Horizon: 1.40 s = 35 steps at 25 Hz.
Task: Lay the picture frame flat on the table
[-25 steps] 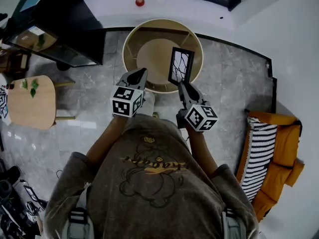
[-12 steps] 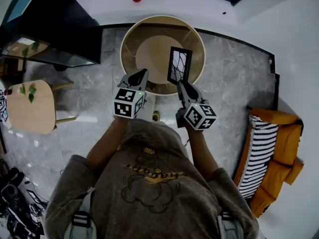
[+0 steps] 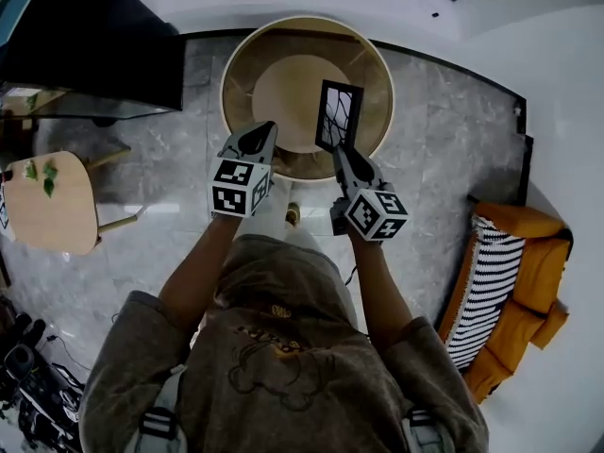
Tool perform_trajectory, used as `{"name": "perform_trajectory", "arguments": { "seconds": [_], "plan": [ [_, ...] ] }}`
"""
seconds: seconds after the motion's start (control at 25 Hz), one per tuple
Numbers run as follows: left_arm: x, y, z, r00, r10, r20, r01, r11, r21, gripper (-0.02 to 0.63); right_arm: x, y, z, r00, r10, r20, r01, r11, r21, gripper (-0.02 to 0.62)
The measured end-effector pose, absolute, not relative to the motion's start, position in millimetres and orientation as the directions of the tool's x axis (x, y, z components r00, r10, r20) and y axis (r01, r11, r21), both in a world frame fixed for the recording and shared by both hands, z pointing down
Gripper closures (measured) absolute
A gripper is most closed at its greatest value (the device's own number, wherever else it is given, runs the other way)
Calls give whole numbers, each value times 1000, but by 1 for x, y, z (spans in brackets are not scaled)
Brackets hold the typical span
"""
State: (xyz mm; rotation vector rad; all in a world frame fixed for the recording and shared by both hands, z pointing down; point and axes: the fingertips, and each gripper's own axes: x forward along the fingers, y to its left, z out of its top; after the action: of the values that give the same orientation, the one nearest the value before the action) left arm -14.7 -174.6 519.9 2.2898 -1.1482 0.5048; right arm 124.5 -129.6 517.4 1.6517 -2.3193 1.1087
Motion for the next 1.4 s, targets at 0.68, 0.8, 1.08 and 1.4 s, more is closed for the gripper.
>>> {"name": "perform_trajectory", "arguments": {
  "seconds": [0.68,0.8,1.08,1.4],
  "plan": [
    [-17,-226,612,557,-564,610,-826,-457,331,591,111,-185,602,-430,-717,548,-851,120,-511,511],
    [-16,-235,627,558,-553,619,-824,-458,335,591,110,-192,620,-430,-702,567,-852,108,-513,511],
    [-10,-250,656,564,-533,631,-820,-453,349,591,108,-205,655,-433,-679,594,-851,89,-518,511],
    [-3,-267,695,561,-517,647,-822,-443,358,591,106,-217,697,-443,-650,617,-841,64,-537,511]
  ]
}}
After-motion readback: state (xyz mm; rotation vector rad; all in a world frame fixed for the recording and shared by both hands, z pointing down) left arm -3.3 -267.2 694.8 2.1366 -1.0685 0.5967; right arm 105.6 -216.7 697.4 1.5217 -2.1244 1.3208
